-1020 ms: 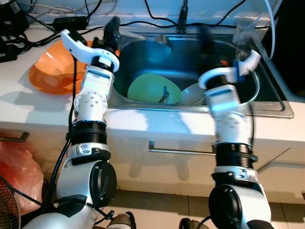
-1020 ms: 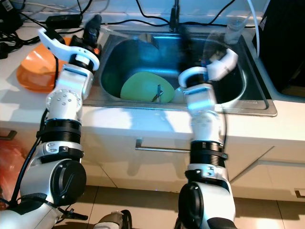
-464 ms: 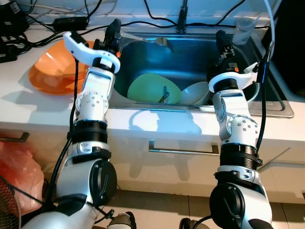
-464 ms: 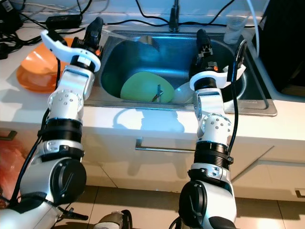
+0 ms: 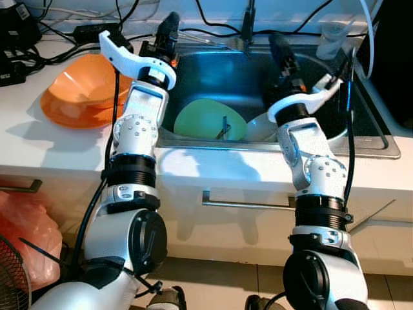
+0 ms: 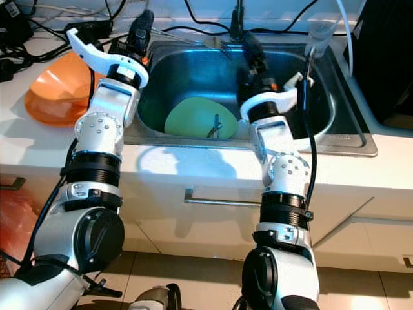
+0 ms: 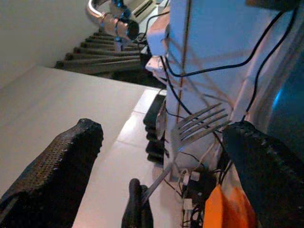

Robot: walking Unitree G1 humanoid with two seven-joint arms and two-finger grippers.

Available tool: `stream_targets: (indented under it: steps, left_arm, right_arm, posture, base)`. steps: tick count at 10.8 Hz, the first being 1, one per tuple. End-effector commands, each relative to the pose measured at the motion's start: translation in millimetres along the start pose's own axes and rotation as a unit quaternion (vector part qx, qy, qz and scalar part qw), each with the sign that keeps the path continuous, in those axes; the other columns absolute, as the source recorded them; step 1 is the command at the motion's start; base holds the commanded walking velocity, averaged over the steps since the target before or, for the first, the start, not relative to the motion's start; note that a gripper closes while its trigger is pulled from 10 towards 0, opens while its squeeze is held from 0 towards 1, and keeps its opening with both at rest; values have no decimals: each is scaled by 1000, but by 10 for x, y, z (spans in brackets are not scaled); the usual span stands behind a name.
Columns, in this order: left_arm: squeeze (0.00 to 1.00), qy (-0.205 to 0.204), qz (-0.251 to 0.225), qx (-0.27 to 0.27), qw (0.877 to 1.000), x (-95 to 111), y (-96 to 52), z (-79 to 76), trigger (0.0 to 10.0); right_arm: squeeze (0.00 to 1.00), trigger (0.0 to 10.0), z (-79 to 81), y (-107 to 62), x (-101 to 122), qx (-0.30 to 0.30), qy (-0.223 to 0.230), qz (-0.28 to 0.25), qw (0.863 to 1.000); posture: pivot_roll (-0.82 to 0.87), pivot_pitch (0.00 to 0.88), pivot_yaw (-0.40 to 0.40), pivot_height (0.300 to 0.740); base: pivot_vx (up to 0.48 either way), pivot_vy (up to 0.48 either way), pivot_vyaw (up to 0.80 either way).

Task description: Kitchen organization

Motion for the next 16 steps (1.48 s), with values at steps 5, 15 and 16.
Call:
stream_targets:
  steps: [5,15,16]
  left_arm:
    - [0,-7,19,3,1000,-123,-47,6,0]
    - [0,-36,49,6,998,-428,-163,-54,0]
    - [0,-37,50,7,998,-444,-187,-50,0]
  right_arm:
    - [0,10000,-163,-32,-563,0,76,38,996]
    - [0,0,-201,10,-548,3,43,33,999]
    - [0,0,-209,11,-538,3,42,32,999]
  posture:
    - [12,136,109,740]
    - [12,134,103,740]
    - [13,134,101,740]
  base:
    - [0,0,0]
    - [0,0,0]
    - [0,0,0]
Point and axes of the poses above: a point about 5 cm out from each wrist's last joint towards the gripper, its own y axis pointing out of the wrist towards the gripper, its own x axis along the axis of the wrist's last joint, z = x × y, the point moved 5 cm from there along y, pointing out of the wrist towards the gripper, and after that the axes turned 9 degrees about y, right-handed, at the moved point
